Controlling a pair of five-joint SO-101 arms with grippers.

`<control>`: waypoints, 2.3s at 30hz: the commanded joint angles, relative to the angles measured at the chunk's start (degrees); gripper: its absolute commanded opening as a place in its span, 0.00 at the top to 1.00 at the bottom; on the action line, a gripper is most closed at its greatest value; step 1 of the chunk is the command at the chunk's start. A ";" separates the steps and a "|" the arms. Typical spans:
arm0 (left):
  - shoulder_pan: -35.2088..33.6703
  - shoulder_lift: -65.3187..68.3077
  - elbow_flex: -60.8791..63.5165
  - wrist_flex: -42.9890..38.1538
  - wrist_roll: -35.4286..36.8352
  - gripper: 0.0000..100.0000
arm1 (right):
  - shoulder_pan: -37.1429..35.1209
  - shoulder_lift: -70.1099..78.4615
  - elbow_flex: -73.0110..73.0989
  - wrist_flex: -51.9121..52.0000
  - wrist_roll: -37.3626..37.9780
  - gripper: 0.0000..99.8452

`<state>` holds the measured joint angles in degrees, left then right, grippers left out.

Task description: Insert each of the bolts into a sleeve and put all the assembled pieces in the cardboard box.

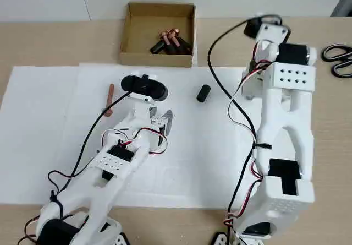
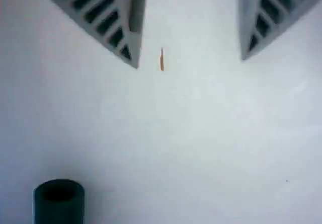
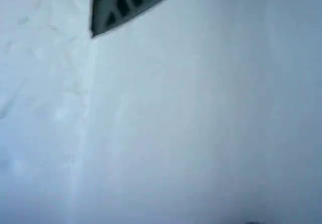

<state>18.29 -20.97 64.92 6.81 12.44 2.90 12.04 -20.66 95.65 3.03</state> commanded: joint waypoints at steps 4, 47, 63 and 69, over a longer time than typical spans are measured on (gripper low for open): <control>-0.44 -0.35 -0.84 -1.49 0.09 0.87 | 0.57 -5.67 8.44 0.66 0.44 0.74; -0.44 -0.35 -0.84 -1.49 0.09 0.87 | -5.67 -8.40 16.70 -15.43 -7.38 0.74; -0.44 -0.35 -0.84 -1.49 0.09 0.87 | -13.32 17.27 -21.19 -6.73 -28.13 0.75; -0.44 -0.35 -0.84 -1.49 0.09 0.87 | -14.20 17.36 -21.19 -7.25 -35.43 0.82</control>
<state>18.29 -20.97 64.92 6.81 12.44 -10.90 29.71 -38.77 88.79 -29.58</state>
